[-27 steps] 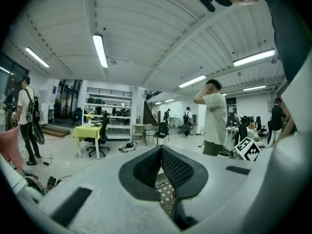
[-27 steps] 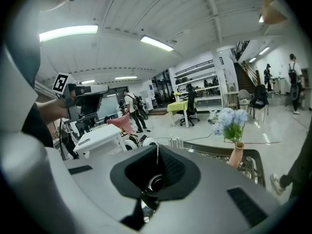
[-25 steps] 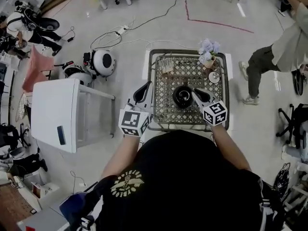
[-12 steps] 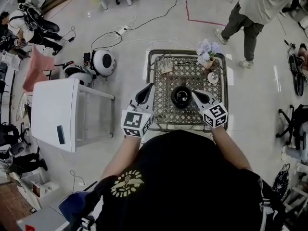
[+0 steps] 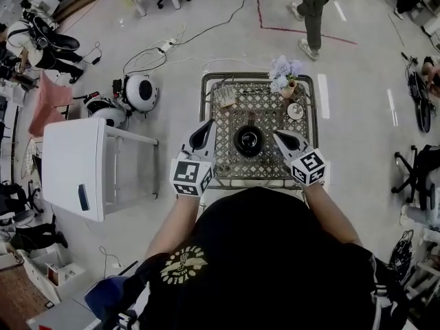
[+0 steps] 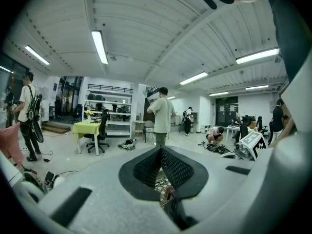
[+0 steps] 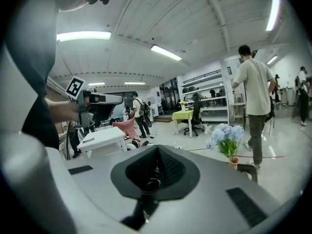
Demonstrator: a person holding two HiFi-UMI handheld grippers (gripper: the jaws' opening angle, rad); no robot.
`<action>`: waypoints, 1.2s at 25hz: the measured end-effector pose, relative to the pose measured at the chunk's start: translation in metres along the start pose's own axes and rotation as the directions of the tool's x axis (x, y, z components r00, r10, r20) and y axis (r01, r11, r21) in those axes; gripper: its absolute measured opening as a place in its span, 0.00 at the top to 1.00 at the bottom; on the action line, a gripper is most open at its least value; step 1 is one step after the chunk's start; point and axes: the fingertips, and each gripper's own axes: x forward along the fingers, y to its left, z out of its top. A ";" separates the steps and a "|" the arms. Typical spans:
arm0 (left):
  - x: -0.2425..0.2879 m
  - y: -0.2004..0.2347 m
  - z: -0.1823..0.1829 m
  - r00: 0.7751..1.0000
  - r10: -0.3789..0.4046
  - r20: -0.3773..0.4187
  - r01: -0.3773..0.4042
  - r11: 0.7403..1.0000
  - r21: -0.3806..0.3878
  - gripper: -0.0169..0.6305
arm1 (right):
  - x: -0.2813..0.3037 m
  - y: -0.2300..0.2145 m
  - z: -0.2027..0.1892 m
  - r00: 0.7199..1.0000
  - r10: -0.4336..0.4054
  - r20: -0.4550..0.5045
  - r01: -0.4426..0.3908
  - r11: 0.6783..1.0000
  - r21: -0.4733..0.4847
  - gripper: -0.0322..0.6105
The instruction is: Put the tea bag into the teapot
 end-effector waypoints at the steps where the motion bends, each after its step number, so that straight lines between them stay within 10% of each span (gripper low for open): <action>1: 0.002 -0.001 0.000 1.000 0.003 0.004 -0.003 1.000 -0.004 0.98 | -0.004 -0.003 0.000 1.000 -0.003 0.002 0.003 1.000 0.001 0.94; 30: 0.012 -0.053 0.021 0.985 0.119 0.124 -0.099 0.983 -0.156 0.98 | -0.119 -0.074 0.071 0.990 -0.015 0.140 0.017 1.000 -0.017 0.94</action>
